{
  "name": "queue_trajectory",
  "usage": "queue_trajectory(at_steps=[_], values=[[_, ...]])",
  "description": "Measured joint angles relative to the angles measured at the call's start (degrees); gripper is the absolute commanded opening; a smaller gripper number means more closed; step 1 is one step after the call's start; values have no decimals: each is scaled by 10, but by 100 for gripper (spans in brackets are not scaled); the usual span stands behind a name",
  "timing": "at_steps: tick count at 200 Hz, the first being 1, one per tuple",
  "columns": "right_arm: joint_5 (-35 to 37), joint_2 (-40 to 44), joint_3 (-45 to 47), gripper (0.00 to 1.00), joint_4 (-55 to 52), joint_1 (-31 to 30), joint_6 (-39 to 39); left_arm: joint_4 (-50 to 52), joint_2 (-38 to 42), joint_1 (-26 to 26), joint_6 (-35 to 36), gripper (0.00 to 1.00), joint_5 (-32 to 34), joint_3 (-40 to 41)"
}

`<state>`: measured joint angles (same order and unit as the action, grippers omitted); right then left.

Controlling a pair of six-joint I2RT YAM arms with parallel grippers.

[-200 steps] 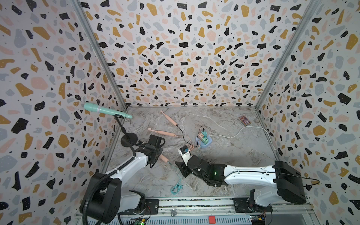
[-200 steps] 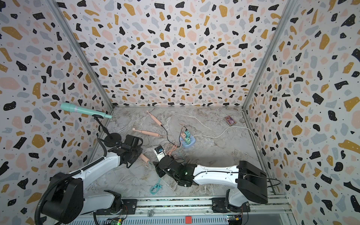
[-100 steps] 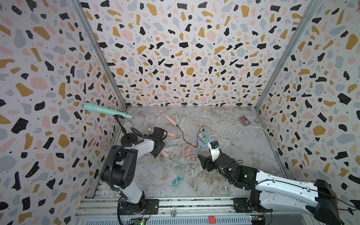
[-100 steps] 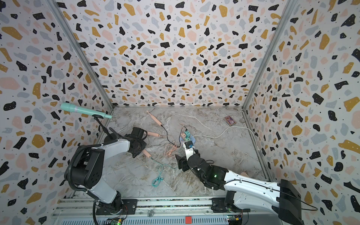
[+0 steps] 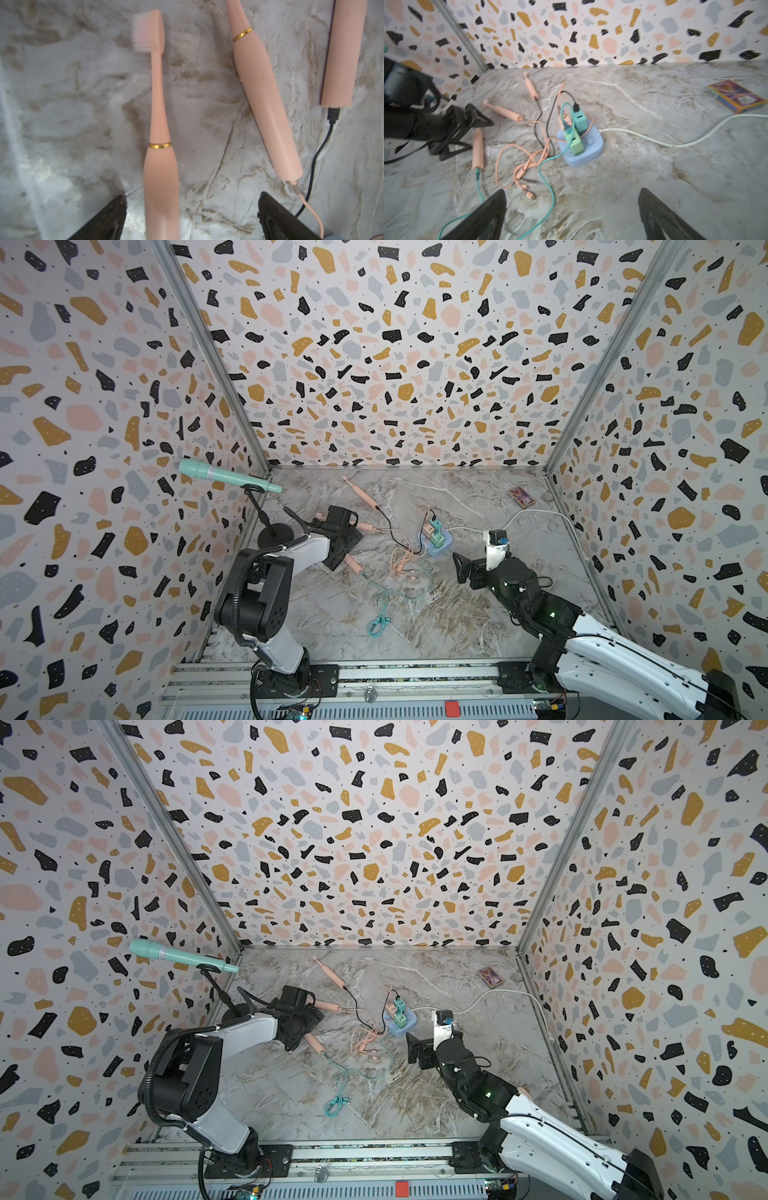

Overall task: Charge the electric toothbrush
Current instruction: Place the electric toothbrush at the center of the board, then reset both arms

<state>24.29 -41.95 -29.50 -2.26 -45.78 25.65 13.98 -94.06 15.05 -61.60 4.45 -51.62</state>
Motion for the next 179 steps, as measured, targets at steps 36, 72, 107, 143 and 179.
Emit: queue_trajectory(at_steps=[36,72,107,143,179], values=[[37,20,22,99,77,194,-16,46,117,6,82,100,77,-11],[137,-141,52,99,271,303,-89,-18,231,10,193,100,220,5],[121,-358,69,99,399,357,-147,-163,297,10,295,100,301,156],[59,-400,134,99,518,390,-172,-335,329,-21,381,99,362,301],[-43,-425,134,99,596,394,-212,-570,273,-86,456,100,335,391]])
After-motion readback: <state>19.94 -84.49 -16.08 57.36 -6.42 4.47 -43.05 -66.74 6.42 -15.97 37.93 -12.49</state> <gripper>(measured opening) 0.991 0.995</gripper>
